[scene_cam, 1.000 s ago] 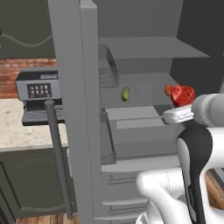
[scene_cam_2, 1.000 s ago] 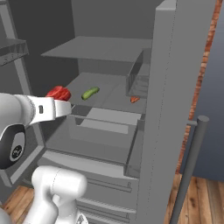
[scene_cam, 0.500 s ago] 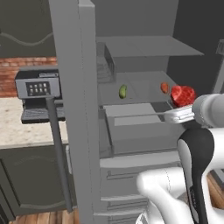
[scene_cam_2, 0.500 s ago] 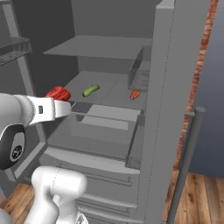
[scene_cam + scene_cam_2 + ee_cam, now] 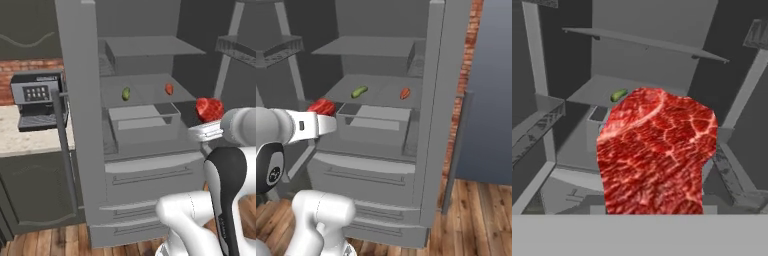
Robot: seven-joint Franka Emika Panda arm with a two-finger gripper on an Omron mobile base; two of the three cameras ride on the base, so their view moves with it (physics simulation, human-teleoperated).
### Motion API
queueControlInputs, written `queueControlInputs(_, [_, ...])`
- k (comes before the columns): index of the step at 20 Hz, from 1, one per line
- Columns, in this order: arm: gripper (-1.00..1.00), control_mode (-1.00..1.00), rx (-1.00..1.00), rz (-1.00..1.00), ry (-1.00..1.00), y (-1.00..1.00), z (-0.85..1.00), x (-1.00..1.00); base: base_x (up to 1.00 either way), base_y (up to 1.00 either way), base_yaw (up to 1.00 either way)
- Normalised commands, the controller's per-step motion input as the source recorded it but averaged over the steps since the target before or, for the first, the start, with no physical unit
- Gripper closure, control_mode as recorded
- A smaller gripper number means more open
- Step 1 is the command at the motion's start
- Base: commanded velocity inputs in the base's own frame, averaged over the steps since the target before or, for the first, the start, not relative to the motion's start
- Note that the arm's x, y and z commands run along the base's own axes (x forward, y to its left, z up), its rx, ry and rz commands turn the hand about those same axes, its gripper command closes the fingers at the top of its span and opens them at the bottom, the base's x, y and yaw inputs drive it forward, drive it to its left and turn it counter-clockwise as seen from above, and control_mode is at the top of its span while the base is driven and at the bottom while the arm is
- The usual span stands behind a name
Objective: Gather the cucumber and sweet potato from the fridge and place them on a tray on the dining counter. Then gather the steak and chicken drumstick from the fridge and place them on the other tray.
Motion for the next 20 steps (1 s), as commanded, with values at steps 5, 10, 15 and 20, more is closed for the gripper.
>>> queueControlInputs(5, [1.0,1.0,0.0,0.0,0.0,0.0,0.0,0.0,-0.4,0.0,-0.25])
queueControlInputs(10, [1.0,1.0,0.0,0.0,0.0,0.0,0.0,0.0,-0.39,-0.01,-0.34])
queueControlInputs(15, [1.0,1.0,0.0,0.0,0.0,0.0,0.0,0.0,-0.43,-0.11,-0.4])
queueControlInputs(20, [1.0,1.0,0.0,0.0,0.0,0.0,0.0,0.0,-0.37,-0.13,-0.47])
